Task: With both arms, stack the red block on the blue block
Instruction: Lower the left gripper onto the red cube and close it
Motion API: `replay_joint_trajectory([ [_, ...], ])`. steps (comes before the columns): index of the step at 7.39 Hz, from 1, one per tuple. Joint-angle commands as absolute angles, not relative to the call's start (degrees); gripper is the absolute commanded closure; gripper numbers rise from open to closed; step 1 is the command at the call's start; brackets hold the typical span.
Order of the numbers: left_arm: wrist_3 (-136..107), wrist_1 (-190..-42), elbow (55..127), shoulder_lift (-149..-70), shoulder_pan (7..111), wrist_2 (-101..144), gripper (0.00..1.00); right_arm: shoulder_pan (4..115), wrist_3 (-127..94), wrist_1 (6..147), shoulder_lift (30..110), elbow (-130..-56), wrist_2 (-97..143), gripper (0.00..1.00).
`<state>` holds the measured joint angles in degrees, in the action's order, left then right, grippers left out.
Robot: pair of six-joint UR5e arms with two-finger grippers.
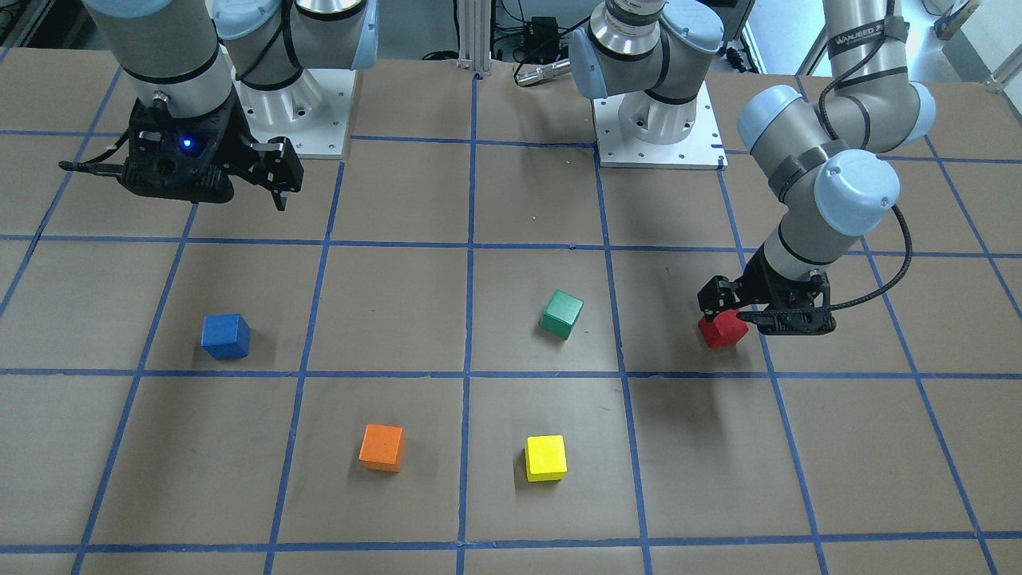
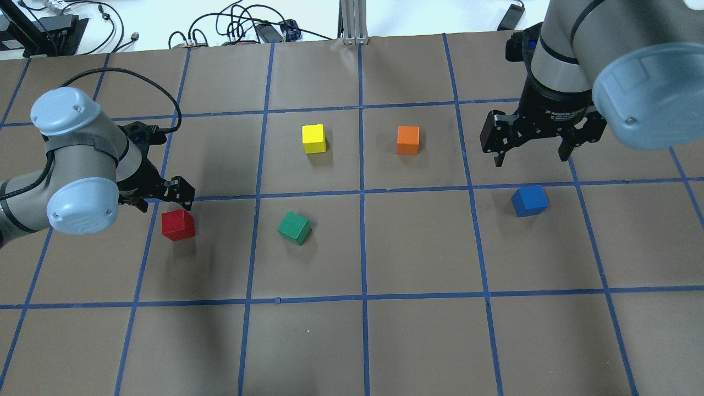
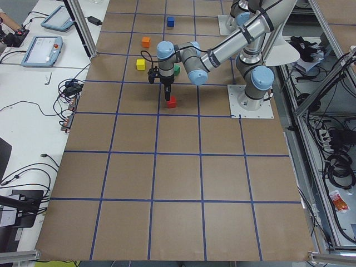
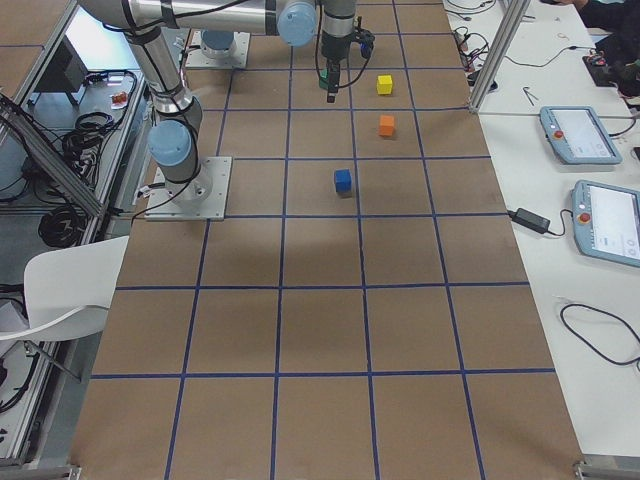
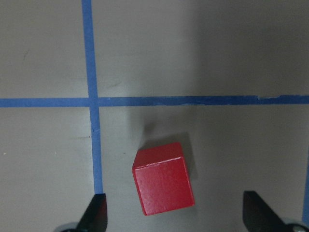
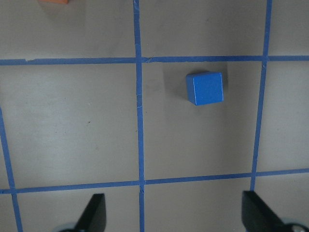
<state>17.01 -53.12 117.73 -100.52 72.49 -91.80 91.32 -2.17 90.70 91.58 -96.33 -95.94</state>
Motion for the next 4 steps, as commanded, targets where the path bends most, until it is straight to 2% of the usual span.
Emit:
replay_joint_trajectory([
  [1, 16.8, -50.5, 118.5, -103.8, 72.2, -91.8, 0.07, 91.3, -2.2, 90.6, 91.6, -96.3, -96.0, 0.00],
  [2, 16.2, -50.0, 118.6, -104.8, 72.2, -91.8, 0.09, 91.3, -2.2, 90.6, 91.6, -96.3, -96.0, 0.00],
  [3, 16.0, -50.0, 118.6, -105.2, 72.2, -91.8, 0.28, 91.3, -2.1, 90.7, 91.5, -96.3, -96.0, 0.00],
  [4, 15.8, -50.0, 118.5, -105.3, 72.3, -91.9, 0.60, 91.4, -2.2, 90.9, 91.5, -96.7, -95.8, 0.00],
])
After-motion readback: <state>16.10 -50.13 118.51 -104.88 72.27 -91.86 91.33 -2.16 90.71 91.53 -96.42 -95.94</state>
